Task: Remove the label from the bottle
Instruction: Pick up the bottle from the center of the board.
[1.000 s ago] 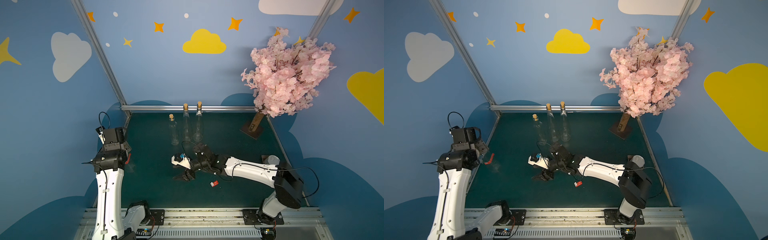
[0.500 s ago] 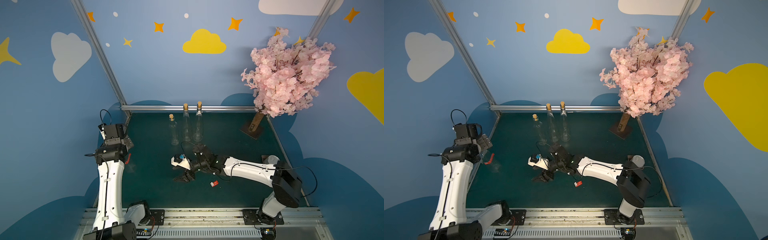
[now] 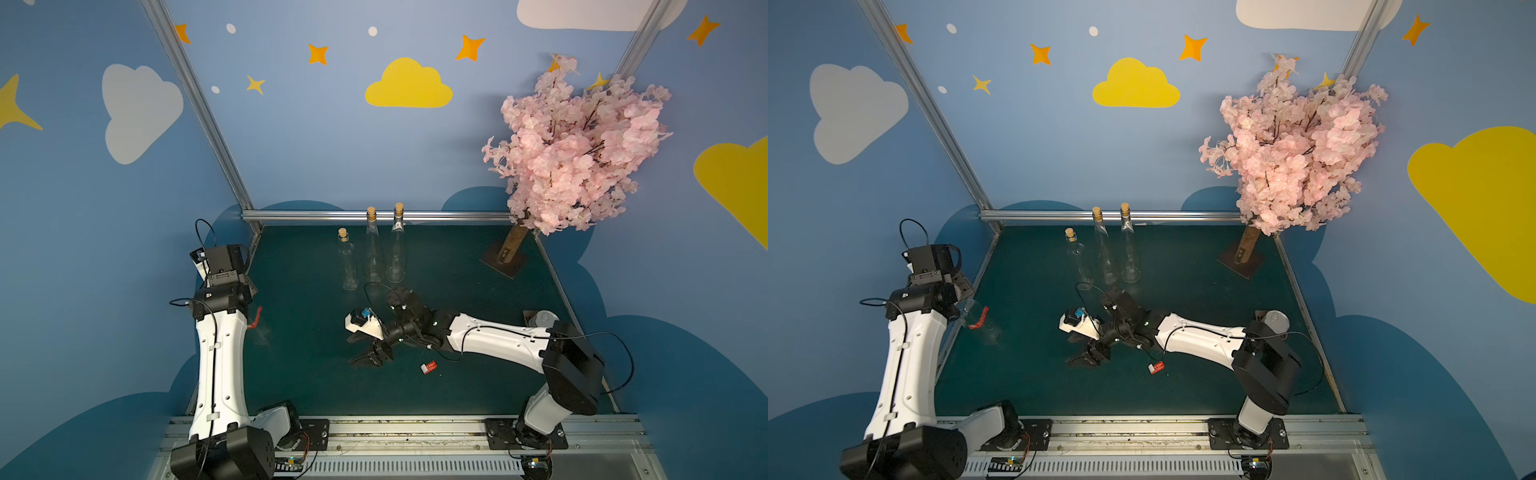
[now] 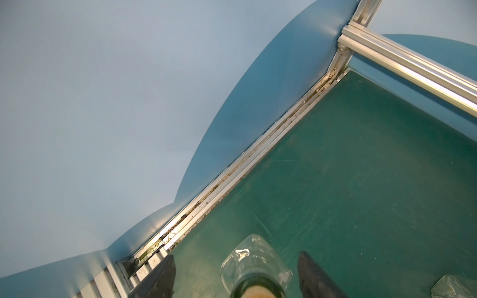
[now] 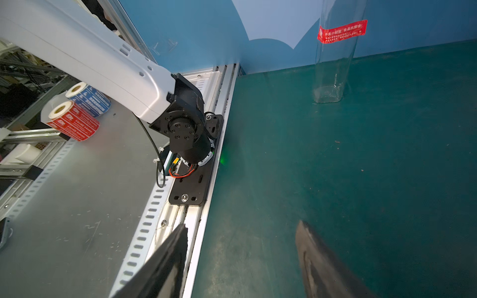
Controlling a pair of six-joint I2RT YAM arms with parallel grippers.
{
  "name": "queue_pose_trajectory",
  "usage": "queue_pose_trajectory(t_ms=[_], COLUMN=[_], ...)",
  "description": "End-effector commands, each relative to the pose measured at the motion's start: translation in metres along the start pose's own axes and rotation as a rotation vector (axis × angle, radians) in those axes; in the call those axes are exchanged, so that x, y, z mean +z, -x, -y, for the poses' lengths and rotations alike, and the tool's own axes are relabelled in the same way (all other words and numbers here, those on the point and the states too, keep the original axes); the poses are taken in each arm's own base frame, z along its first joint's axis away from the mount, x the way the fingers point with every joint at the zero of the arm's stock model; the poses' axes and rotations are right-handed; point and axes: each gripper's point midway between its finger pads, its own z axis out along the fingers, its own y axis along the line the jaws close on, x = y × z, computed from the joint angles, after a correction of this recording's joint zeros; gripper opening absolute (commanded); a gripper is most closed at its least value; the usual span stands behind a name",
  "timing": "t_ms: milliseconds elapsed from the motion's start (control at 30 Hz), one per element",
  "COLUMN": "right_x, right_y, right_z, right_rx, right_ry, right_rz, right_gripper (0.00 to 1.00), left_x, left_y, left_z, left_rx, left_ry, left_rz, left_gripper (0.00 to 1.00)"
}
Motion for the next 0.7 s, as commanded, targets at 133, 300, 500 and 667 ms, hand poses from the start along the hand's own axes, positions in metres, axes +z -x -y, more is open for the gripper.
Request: queue_pose_trajectory(t_ms=[133, 300, 500, 667], right_x=[0.001, 0.002, 0.003, 0.003], right_y=[-0.004, -0.008, -0.010, -0.012], right_z=[-0.001, 0.001, 0.002, 0.003], right_rx=[0.039, 0.047, 0.057, 0.061], right_ry=[0.043, 0.043, 0.047, 0.046], right_rz=[0.010, 0.005, 0.000, -0.004], right_gripper=[0.68, 0.68, 0.69, 0.69], left_x=[0.013, 0.018, 0.022, 0.023], left_y=[-0.003, -0.008, -0.010, -0.011], left_z=[0.006, 0.005, 0.007, 0.008], left_rx=[-0.033, -0.030, -0.034, -0.035], left_ry=[-0.006, 0.004, -0.001, -0.009], left_rz=[-0.013, -0.019, -0.026, -0.024], left_gripper=[0.64, 0.60, 0.49, 0.36])
